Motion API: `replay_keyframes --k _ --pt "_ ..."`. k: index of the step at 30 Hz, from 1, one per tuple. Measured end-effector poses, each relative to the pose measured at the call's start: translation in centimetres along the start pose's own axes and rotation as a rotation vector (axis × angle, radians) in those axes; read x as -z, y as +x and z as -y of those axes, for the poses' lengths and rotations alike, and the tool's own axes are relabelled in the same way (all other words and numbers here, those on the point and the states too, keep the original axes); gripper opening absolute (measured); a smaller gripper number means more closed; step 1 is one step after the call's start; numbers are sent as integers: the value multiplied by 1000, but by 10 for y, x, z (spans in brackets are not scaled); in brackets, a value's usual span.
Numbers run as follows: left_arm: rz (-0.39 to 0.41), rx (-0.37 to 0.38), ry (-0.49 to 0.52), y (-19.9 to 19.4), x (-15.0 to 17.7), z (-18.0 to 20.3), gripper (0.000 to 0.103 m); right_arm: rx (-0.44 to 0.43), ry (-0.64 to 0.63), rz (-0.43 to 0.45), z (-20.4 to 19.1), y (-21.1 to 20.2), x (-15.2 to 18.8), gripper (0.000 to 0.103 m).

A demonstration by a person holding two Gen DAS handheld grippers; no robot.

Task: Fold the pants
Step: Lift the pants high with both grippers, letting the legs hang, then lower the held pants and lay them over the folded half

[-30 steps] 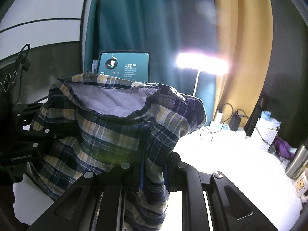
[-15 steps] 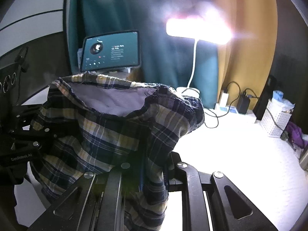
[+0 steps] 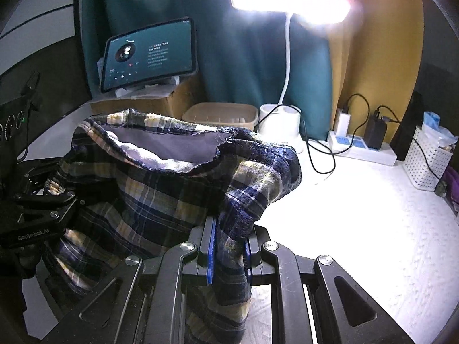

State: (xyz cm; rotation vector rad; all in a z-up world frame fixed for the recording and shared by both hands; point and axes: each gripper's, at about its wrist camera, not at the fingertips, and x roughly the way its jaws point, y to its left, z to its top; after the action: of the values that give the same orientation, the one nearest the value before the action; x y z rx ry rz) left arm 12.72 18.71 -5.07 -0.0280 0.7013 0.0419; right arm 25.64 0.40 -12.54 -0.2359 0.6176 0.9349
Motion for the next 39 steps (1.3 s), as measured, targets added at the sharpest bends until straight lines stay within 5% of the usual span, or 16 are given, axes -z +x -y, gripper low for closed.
replay_keyframes --k 25,39 --pt "-108 -12 -52 66 12 -32 29 -13 44 -132 18 78 6 16" --pt "-112 -22 -132 64 10 -51 38 -29 130 -164 39 100 10 16"
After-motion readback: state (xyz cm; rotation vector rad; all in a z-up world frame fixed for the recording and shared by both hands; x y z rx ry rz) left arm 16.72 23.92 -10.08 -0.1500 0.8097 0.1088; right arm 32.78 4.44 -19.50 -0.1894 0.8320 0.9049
